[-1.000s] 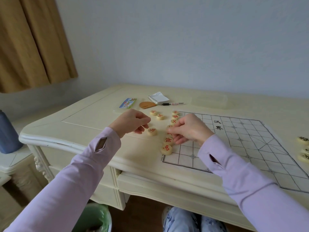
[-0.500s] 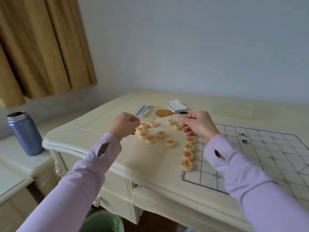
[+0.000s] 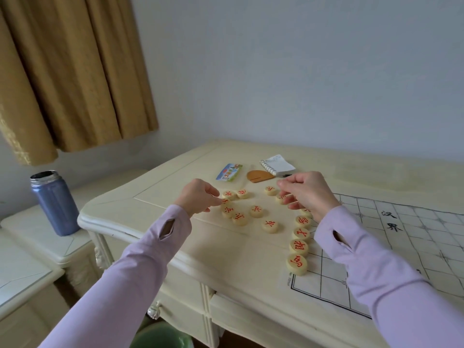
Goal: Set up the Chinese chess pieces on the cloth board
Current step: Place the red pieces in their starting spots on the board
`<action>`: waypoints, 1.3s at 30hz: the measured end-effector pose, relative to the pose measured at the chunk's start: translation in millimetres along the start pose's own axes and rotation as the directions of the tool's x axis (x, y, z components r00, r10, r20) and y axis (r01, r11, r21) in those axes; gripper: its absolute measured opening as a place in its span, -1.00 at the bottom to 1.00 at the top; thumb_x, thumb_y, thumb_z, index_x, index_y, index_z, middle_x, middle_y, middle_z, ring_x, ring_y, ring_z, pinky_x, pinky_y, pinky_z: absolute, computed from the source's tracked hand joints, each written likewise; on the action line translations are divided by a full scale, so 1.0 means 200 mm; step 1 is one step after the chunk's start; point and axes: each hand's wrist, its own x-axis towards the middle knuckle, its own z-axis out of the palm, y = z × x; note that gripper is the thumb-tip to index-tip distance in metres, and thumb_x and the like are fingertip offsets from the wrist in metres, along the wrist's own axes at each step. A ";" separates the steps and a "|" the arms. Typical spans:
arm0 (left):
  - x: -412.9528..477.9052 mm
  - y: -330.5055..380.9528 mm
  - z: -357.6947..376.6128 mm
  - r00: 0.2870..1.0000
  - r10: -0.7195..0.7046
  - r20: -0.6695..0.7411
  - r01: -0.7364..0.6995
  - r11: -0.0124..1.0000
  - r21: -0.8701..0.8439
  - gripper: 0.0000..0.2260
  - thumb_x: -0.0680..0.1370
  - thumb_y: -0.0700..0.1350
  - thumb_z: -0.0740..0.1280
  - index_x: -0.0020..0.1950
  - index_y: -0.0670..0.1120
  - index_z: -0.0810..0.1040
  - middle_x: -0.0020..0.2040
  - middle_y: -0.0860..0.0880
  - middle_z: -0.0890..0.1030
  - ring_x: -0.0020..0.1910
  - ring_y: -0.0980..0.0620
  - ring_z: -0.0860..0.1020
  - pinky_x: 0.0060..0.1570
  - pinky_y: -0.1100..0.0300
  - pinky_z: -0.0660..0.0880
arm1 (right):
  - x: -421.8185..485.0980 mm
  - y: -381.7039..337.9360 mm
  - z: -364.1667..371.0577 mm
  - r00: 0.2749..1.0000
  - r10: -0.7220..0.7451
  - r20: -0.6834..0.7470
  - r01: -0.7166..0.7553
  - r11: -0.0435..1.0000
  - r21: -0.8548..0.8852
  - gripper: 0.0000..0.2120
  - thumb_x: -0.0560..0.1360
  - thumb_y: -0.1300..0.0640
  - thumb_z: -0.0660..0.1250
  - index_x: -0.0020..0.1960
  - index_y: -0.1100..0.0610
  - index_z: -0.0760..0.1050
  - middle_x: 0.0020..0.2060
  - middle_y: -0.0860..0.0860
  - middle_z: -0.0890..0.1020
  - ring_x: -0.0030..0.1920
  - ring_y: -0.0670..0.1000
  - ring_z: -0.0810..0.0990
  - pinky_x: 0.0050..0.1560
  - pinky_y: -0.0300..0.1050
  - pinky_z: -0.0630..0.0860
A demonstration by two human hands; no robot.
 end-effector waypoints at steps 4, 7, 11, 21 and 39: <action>0.06 0.04 0.03 1.000 0.006 -0.006 -0.005 0.997 0.071 -0.81 0.49 -0.17 0.38 0.09 -0.14 0.61 -0.10 -0.06 0.60 -0.26 0.02 0.56 -0.33 0.28 0.45 | 0.01 0.00 0.00 1.000 -0.003 0.006 0.003 1.000 0.005 -0.95 0.49 0.21 0.36 -0.11 0.19 0.58 -0.31 0.08 0.63 -0.40 -0.02 0.56 -0.48 -0.27 0.44; 0.10 0.09 0.06 1.000 0.009 -0.020 -0.006 0.992 0.128 -0.95 0.48 -0.11 0.39 -0.14 -0.09 0.59 -0.28 -0.03 0.55 -0.34 0.01 0.48 -0.37 0.26 0.39 | 0.02 0.00 0.00 1.000 0.002 0.014 -0.002 1.000 0.006 -0.95 0.49 0.21 0.36 -0.14 0.17 0.57 -0.31 0.07 0.62 -0.39 -0.02 0.55 -0.48 -0.28 0.43; 0.16 0.14 0.07 0.998 -0.044 -0.038 0.051 0.977 0.206 -0.79 0.42 0.00 0.44 -0.24 -0.11 0.52 -0.38 -0.01 0.44 -0.34 -0.02 0.41 -0.40 0.21 0.29 | 0.02 0.01 -0.01 1.000 -0.001 0.012 0.001 1.000 0.001 -0.91 0.49 0.20 0.36 -0.20 0.12 0.55 -0.29 0.07 0.63 -0.38 -0.02 0.57 -0.48 -0.28 0.43; 0.17 0.19 0.11 0.997 -0.019 -0.074 0.038 0.964 0.262 -0.80 0.39 -0.14 0.45 -0.02 -0.14 0.57 -0.12 -0.07 0.57 -0.17 -0.04 0.49 -0.23 0.20 0.38 | 0.03 0.01 -0.06 1.000 -0.021 0.022 0.021 1.000 -0.006 -0.90 0.48 0.24 0.37 -0.21 0.13 0.56 -0.31 0.08 0.63 -0.38 -0.01 0.57 -0.42 -0.24 0.50; 0.20 0.65 0.46 0.949 0.295 -0.114 -0.312 0.816 -0.487 -0.82 0.58 -0.20 0.25 0.12 -0.20 0.58 -0.23 -0.03 0.61 -0.33 0.09 0.59 -0.17 0.27 0.57 | 0.35 0.06 -0.35 0.996 0.053 -0.074 -0.035 0.973 0.227 -0.85 0.45 0.31 0.40 0.00 0.34 0.57 -0.07 0.22 0.63 -0.17 0.09 0.65 -0.11 -0.18 0.63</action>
